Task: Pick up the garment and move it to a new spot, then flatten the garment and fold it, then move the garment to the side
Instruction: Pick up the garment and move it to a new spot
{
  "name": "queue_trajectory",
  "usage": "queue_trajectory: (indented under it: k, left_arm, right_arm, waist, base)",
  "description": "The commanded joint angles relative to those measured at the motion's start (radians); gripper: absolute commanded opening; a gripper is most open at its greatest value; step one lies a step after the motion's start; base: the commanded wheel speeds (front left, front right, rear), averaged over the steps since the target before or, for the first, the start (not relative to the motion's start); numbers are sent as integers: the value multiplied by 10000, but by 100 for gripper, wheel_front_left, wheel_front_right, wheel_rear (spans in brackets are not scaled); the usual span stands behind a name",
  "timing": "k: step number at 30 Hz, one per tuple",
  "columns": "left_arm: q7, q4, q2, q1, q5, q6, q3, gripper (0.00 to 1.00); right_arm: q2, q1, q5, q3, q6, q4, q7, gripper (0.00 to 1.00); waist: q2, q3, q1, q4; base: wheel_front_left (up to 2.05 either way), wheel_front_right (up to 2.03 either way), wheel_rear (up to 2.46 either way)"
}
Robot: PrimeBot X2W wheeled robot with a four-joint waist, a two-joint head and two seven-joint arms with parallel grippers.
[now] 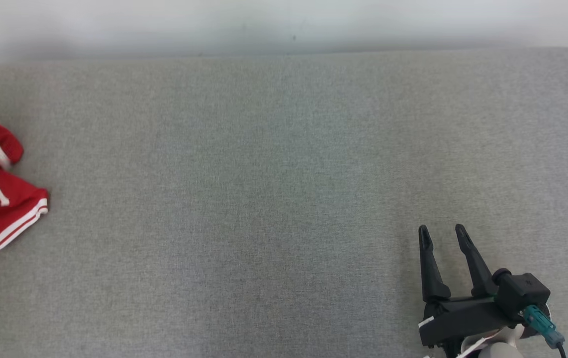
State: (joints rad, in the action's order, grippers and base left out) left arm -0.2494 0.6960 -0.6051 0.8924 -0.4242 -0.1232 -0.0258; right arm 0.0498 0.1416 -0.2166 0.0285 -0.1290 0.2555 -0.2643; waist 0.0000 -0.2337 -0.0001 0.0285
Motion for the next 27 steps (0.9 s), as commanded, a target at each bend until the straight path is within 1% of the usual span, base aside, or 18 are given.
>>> queue_trajectory:
  k: [1,4,7,10,14,18,22,27]
  left_arm:
    - [17,-506,-21,96,-53,19,-35,0]
    - [151,-1113,14,59,-84,11,-110,0]
    - [451,-2078,-39,44,-167,4,-190,0]
    - [794,-2950,90,65,-214,94,-308,0]
    - [1176,-3952,448,96,-295,252,-577,0]
    - [1447,-4619,905,77,-332,356,-925,0]
    - [1495,-4909,1413,-51,-370,509,-1241,0]
    - [1330,-4942,2128,-263,-403,599,-1716,0]
  right_arm:
    - [7,-113,-74,-2,-34,22,-27,100]
    - [10,-176,-123,6,-34,39,-25,100]
    - [8,-176,-214,51,-34,37,-27,100]
    - [8,-151,-309,132,-34,41,-27,100]
    - [8,-169,-440,123,-34,23,-27,100]
    - [5,-40,-584,140,-34,-3,-27,100]
    - [8,-3,-678,131,-34,16,-27,100]
    - [5,-76,-752,146,-34,41,-27,100]
  waist:
    - [0,210,1,161]
    - [0,275,1,308]
    - [0,324,1,636]
    - [0,331,1,1037]
    - [0,316,1,1588]
    - [0,172,1,2129]
    - [0,94,1,2585]
    - [0,65,1,2999]
  base:
    - [0,0,0]
    - [0,0,0]
    - [0,0,0]
    - [0,0,0]
    - [0,0,0]
    - [0,0,0]
    - [0,0,0]
    - [0,0,0]
